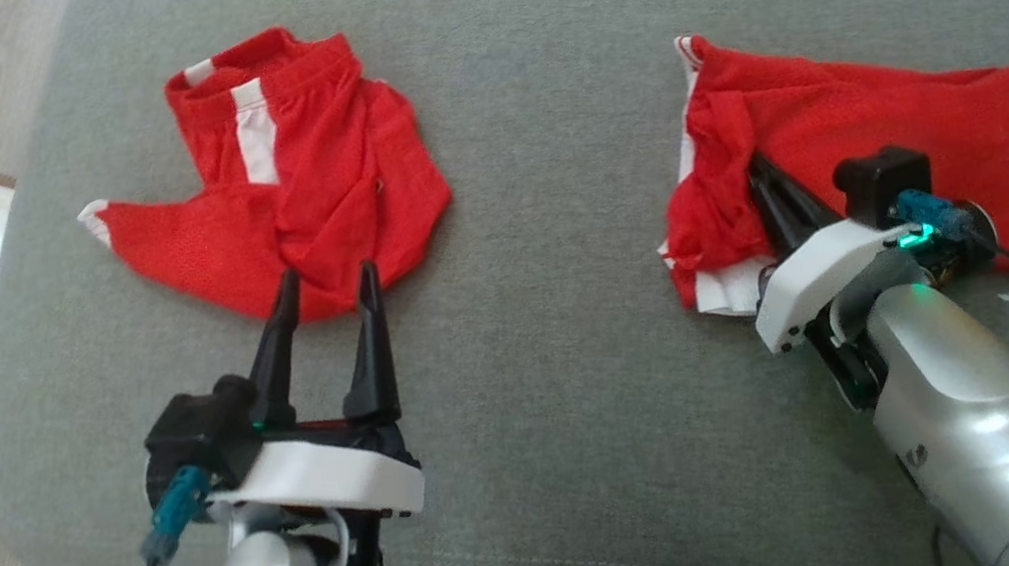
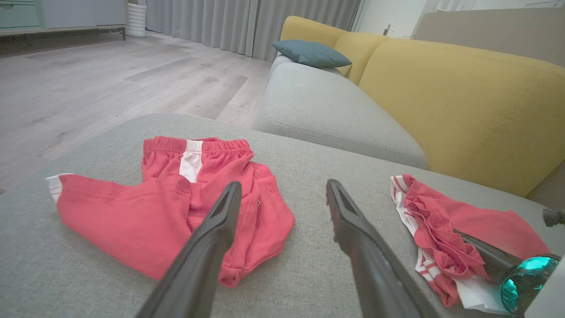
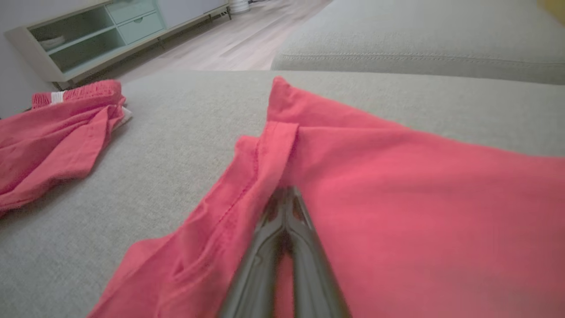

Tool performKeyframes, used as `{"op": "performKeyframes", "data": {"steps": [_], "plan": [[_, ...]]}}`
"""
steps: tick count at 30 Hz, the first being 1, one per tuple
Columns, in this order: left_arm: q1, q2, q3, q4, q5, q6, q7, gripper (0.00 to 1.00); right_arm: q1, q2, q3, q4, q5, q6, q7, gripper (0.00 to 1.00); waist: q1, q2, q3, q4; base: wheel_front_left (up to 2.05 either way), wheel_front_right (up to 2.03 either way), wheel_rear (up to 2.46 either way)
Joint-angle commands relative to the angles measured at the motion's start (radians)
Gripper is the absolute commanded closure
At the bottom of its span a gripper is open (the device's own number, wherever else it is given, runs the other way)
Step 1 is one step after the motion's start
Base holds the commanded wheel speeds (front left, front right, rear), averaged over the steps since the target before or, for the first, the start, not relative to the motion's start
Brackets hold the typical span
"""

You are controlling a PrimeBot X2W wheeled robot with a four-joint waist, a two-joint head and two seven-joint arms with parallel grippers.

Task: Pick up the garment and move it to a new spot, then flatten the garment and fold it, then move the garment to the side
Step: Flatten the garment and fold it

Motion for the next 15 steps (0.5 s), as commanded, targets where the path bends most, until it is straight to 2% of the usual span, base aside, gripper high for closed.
{"op": "performKeyframes", "data": {"steps": [1,9,15], "plan": [[-0.038,0.008,0.052,-0.026,-0.001,0.002,-0.006,0.0,-0.031,0.011,0.01,-0.02,0.006,-0.001,-0.01,1.0,-0.0001,0.0,-0.014,-0.025,0.0,0.0,0.0],[-0.027,0.008,0.092,-0.033,0.005,-0.009,-0.006,0.0,-0.022,0.011,-0.051,-0.033,-0.027,-0.001,-0.011,1.0,-0.0001,0.0,-0.078,-0.113,0.0,0.0,0.0],[-0.016,0.008,0.112,-0.051,-0.001,-0.012,-0.006,0.0,0.02,0.006,-0.113,-0.109,-0.087,-0.001,-0.011,1.0,-0.0001,0.0,-0.134,-0.195,0.0,0.0,0.0]]}}
